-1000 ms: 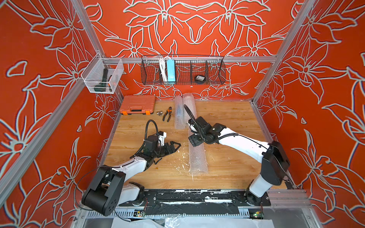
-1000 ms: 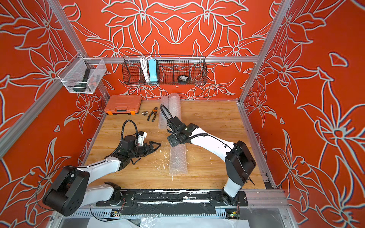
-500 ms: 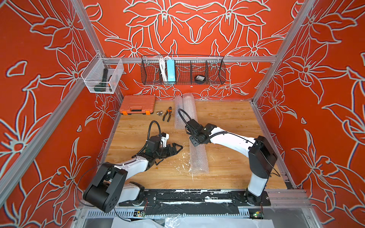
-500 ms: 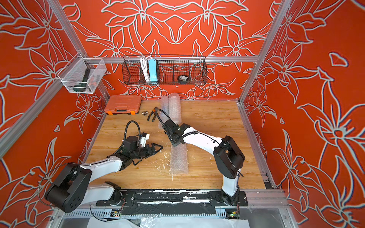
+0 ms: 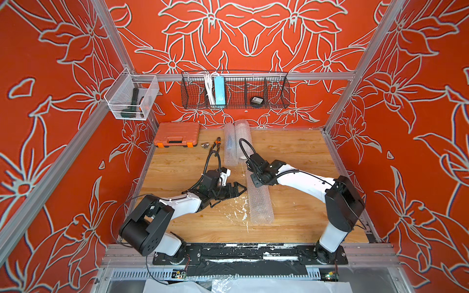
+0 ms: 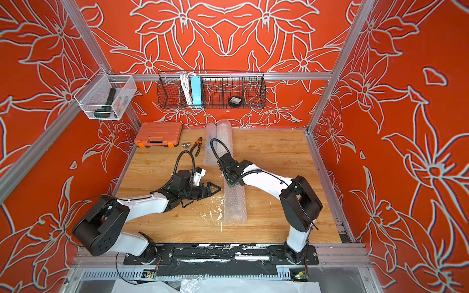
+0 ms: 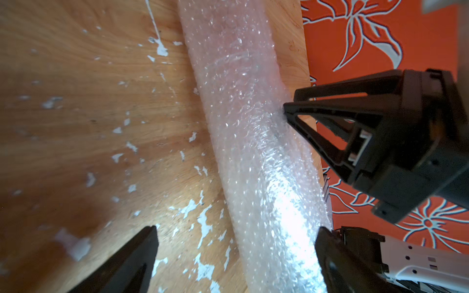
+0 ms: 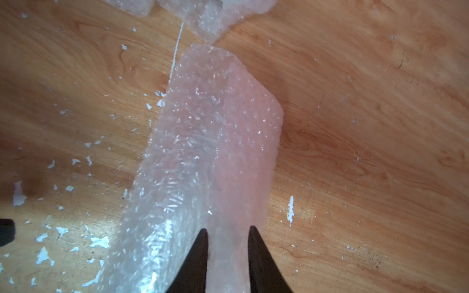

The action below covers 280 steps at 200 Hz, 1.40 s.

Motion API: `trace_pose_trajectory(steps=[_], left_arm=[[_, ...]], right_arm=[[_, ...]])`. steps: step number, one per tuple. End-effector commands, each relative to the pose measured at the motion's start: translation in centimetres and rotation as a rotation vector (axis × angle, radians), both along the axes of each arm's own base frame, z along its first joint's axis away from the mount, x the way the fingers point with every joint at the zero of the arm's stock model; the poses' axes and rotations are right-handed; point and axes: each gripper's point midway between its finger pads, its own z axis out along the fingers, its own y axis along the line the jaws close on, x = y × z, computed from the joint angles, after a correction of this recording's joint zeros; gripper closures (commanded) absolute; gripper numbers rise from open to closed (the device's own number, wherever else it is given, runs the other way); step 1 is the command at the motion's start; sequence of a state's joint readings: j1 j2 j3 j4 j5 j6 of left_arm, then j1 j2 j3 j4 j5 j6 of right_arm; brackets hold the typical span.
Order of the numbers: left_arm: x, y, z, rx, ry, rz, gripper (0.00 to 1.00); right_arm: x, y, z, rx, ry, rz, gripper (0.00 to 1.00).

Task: Unwrap the vase from the bubble wrap
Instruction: Unwrap the bubble wrap at the center of the board.

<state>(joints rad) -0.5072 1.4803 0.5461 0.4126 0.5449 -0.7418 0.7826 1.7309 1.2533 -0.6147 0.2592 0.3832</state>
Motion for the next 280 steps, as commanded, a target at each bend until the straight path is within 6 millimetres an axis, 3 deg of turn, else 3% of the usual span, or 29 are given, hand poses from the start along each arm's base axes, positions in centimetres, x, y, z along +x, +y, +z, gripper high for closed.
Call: trace_pose_trajectory(steps=[1,30,58,119,162,183,216,280], left_arm=[[1.0,-1.9,0.7,-0.016,-0.013,0.000,0.06],[1.4,-4.2,0.5,-0.016,-0.004,-0.035,0.08],[2.1,-5.1,-0.1,0.019,0.000,-0.027,0.08],[3.1,-5.3,-3.0,0.192,0.038,0.011,0.18],[3.9,-3.7,-3.0,0.321,0.002,0.056,0.19],[3.4,-4.9,-2.3,0.265,-0.010,-0.008,0.19],[2.9,-5.7,-3.3,0.243,0.033,-0.038,0.23],[2.4,-5.5,-4.4,0.269,0.052,-0.049,0.27]], right_arm=[[-0.2,-0.2,0.2,0.080,0.005,-0.048,0.75],[-0.6,-0.7,-0.5,0.128,0.026,-0.083,0.76],[-1.1,-1.1,-1.0,0.187,0.054,-0.108,0.77],[-2.2,0.1,-1.4,0.343,0.113,-0.143,0.77],[-2.8,1.2,-1.0,0.466,0.126,-0.181,0.77],[-2.6,0.4,-0.9,0.423,0.099,-0.186,0.74],[-1.7,-1.7,-0.6,0.320,0.045,-0.196,0.68],[0.4,-1.5,-0.5,0.256,0.055,-0.103,0.61]])
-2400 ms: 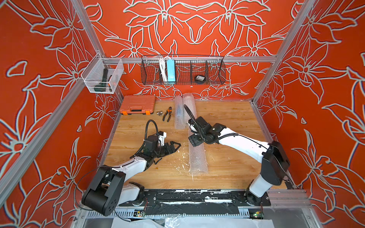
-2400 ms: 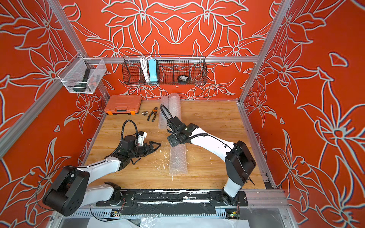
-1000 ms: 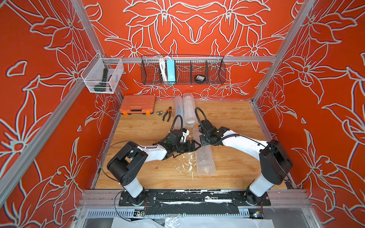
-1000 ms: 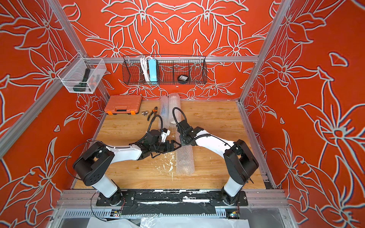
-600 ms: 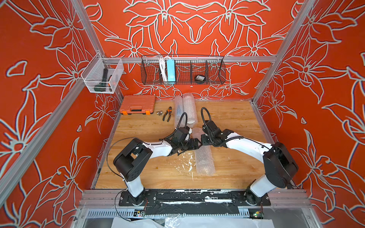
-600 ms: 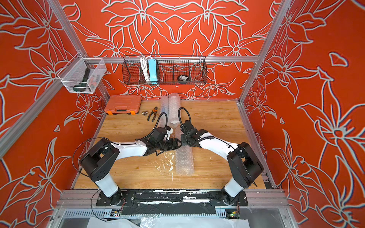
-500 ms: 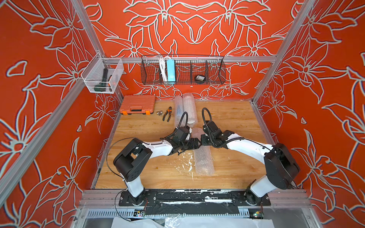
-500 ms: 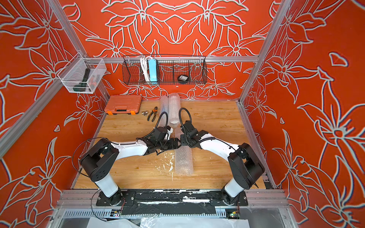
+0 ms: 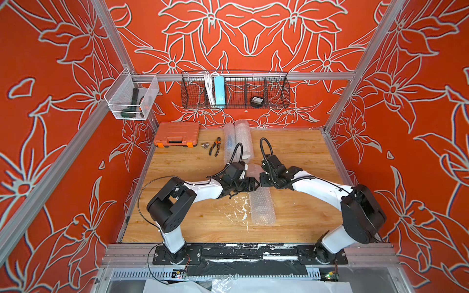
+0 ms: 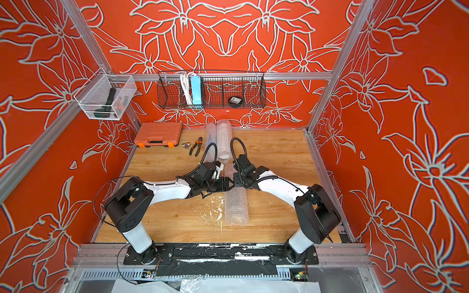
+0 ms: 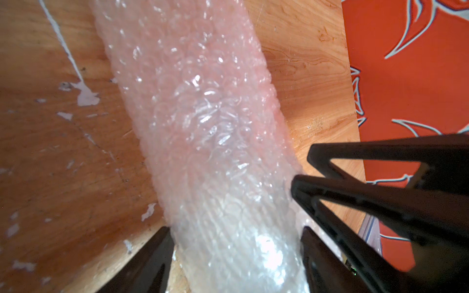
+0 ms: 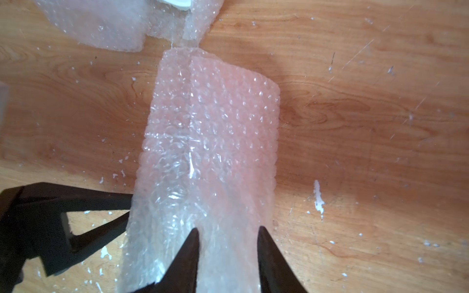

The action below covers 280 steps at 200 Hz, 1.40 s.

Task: Unwrap the vase from the bubble wrap
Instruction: Unwrap the bubble wrap at the center of the board.

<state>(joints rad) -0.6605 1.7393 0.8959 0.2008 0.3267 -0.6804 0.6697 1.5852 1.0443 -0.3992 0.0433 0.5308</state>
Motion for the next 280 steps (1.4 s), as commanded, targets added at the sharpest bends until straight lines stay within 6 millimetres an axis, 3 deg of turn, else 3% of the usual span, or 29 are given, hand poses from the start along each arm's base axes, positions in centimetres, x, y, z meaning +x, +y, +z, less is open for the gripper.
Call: trace_pose_trajectory(steps=[1,57,167,214,240,280], left_arm=[[-1.5,0.5,-2.8,0.067,0.074,-0.025,0.27],[-1.8,0.5,-3.2,0.072,0.086,-0.035,0.29],[-2.3,1.7,-4.5,0.102,0.112,0.016,0.29],[-2.9,2.5,-5.3,0.101,0.128,0.049,0.30],[-3.4,2.8,-5.8,0.100,0.142,0.057,0.30],[-4.0,3.2,-6.5,0.111,0.155,0.069,0.30]], right_arm=[[0.6,-0.2,-0.3,-0.055,0.016,0.049,0.61],[2.1,0.5,-0.9,-0.119,0.015,0.104,0.61],[4.4,-1.5,-1.6,-0.344,-0.039,0.138,0.74],[4.8,-2.3,-2.2,-0.391,-0.046,0.124,0.86],[5.0,-2.5,-2.0,-0.376,-0.055,0.102,1.00],[5.6,-3.3,-1.6,-0.328,-0.054,0.067,1.00]])
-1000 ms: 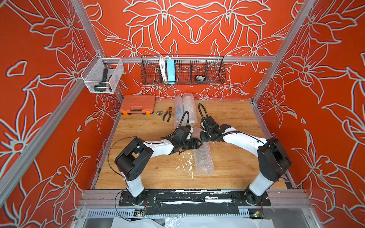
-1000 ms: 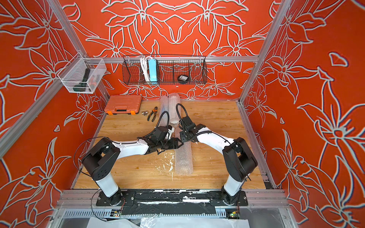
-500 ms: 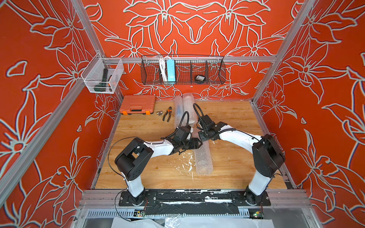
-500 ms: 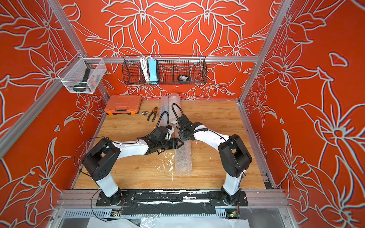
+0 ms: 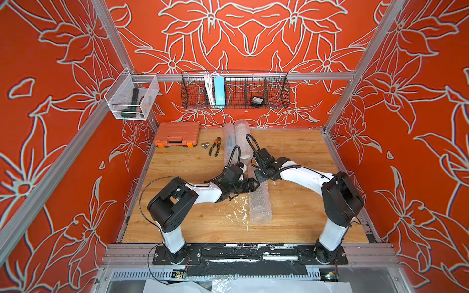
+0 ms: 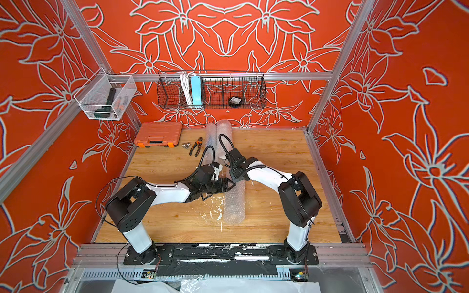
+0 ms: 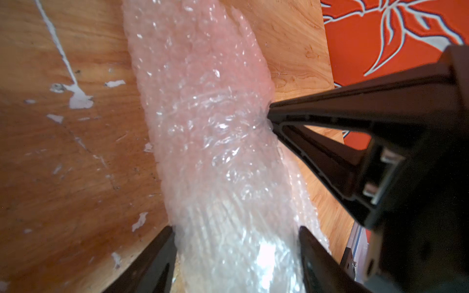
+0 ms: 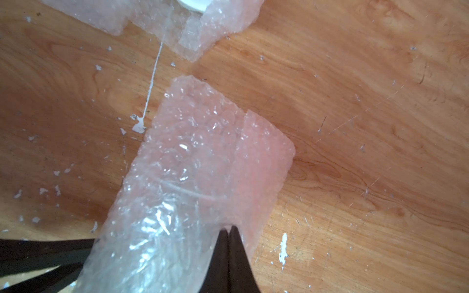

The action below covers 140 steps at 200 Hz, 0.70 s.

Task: Unwrap the vase from the bubble wrap
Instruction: Unwrap the bubble wrap at the center of the board.

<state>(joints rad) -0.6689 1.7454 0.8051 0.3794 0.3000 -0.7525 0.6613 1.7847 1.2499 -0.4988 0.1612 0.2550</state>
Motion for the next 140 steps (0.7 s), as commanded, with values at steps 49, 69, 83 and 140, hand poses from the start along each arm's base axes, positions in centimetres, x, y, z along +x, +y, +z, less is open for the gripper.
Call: trace_pose_trajectory(steps=[49,69,83,140], left_arm=[[-4.3,3.9,-6.3,0.191,0.186,0.041,0.31],[-4.3,4.4,-6.4,0.199,0.186,0.058,0.31],[-4.3,4.7,-6.5,0.209,0.184,0.076,0.31],[-4.5,5.1,-6.8,0.225,0.181,0.076,0.32]], right_arm=[[2.1,-4.1,0.0,0.043,-0.023,-0.152,1.00],[2.1,-4.5,0.2,0.076,-0.025,-0.171,1.00],[2.1,-4.9,0.4,0.094,-0.029,-0.191,1.00],[1.7,-5.9,0.6,0.134,-0.028,-0.218,1.00]])
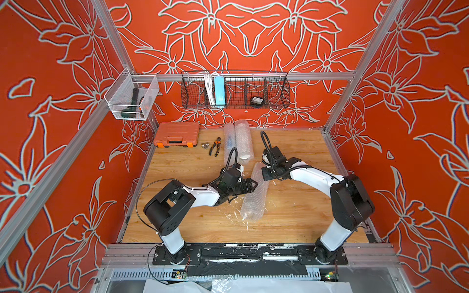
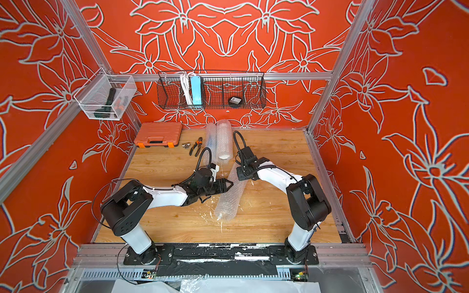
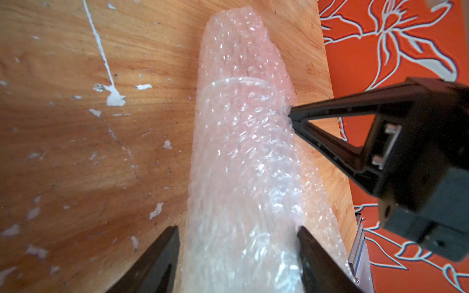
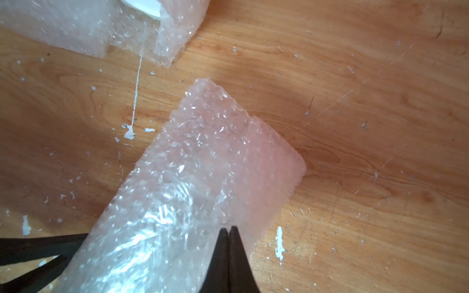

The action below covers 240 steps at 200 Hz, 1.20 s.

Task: Unwrap the vase from the bubble wrap
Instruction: Unwrap the bubble wrap at the center of the board.

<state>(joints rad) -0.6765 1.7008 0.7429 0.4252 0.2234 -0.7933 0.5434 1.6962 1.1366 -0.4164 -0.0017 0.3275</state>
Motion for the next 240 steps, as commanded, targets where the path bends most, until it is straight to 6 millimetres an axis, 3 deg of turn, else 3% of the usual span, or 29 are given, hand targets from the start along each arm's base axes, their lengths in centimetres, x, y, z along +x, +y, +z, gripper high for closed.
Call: trace_pose_trajectory(steps=[1,82,149,240], left_arm=[[-4.4,3.9,-7.0,0.217,0.212,0.000,0.32],[-4.1,-1.0,-2.0,0.052,0.106,-0.226,0.28],[-2.8,-2.1,-1.9,0.065,0.102,-0.240,0.20],[-0.2,-3.1,-0.3,0.078,0.044,-0.203,0.11]], right_arm=[[1.6,-3.4,0.4,-0.055,-0.060,-0.116,1.00],[0.6,1.3,0.0,0.136,0.031,0.040,1.00],[0.4,1.4,0.4,0.139,0.027,0.046,1.00],[0.2,1.1,0.4,0.092,0.017,0.051,0.99]])
